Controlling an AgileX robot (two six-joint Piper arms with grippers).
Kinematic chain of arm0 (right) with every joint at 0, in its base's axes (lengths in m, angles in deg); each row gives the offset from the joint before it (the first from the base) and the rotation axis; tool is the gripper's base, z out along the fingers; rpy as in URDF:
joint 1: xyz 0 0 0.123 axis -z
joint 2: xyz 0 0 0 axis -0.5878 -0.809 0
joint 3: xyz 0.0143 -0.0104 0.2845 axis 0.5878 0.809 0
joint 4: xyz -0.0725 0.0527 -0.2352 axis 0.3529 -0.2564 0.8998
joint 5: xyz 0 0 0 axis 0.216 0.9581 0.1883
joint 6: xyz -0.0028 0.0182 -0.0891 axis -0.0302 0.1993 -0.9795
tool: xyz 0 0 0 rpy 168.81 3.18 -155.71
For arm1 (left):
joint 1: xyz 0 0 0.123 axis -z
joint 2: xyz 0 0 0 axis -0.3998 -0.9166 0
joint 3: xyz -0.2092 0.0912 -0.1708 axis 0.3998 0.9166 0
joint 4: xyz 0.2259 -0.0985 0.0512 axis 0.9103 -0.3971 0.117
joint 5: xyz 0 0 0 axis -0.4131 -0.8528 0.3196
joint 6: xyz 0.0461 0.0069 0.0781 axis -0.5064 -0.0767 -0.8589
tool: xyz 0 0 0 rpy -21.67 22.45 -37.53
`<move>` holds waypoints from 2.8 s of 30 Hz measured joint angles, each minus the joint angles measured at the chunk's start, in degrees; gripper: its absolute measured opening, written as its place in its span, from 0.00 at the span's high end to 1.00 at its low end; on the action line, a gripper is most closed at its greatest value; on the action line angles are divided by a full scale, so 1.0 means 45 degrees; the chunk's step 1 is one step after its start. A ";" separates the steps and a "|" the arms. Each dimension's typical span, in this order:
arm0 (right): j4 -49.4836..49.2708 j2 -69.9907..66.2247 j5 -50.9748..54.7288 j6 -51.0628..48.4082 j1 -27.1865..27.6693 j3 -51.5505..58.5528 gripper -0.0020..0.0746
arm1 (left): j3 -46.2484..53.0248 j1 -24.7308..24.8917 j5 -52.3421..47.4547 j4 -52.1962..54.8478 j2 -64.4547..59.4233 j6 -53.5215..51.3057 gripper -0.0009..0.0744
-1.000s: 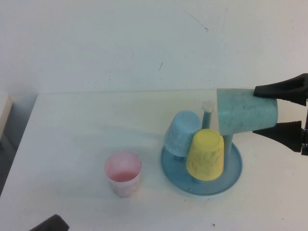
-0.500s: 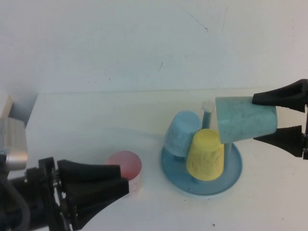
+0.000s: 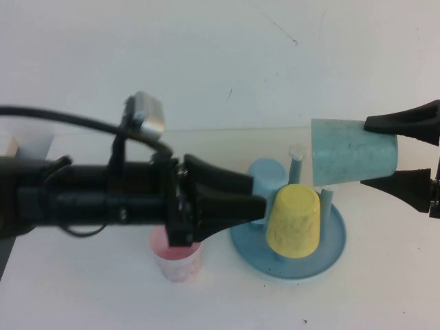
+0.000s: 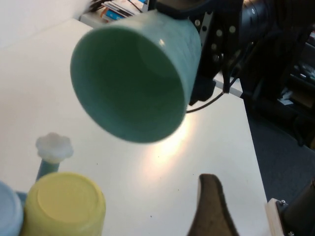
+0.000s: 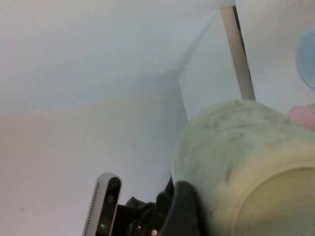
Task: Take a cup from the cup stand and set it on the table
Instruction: Hand over the cup
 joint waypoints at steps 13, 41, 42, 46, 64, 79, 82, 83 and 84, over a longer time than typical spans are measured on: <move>-0.0052 0.0000 0.0000 0.0000 0.0000 0.0000 0.22 | -0.3808 0.1165 -0.0088 0.0000 -0.2560 0.0003 0.44; -0.0834 0.0000 -0.0026 -0.4418 0.0102 0.0000 0.22 | -0.6452 0.3325 0.1798 0.0093 -0.4311 0.1877 0.94; -0.0834 0.0000 -0.0026 -0.4466 0.0102 0.0000 0.22 | -0.6452 0.3325 0.1774 0.0074 -0.4311 0.1877 0.94; -0.0862 0.0000 -0.0026 -0.4513 0.0102 0.0000 0.22 | -0.6452 0.3325 0.1775 0.0074 -0.4311 0.1877 0.94; -0.0890 0.0000 -0.0026 -0.4755 0.0102 0.0000 0.22 | -0.6452 0.3325 0.1703 0.0074 -0.4311 0.1829 0.94; -0.1450 0.0000 0.0067 -0.7369 0.0102 0.0000 0.22 | -0.6553 0.3325 0.1869 0.0041 -0.4311 0.1379 0.94; -0.1219 0.0000 0.0002 -0.7807 0.0102 0.0000 0.13 | -0.6553 0.3325 0.1869 0.0006 -0.4311 0.1470 0.95; -0.1192 0.0000 0.0002 -0.7910 0.0102 0.0000 0.11 | -0.6553 0.3325 0.1869 0.0006 -0.4311 0.1497 0.95; -0.1172 0.0000 0.0002 -0.7955 0.0102 0.0000 0.10 | -0.6553 0.3325 0.1869 0.0006 -0.4311 0.1523 0.95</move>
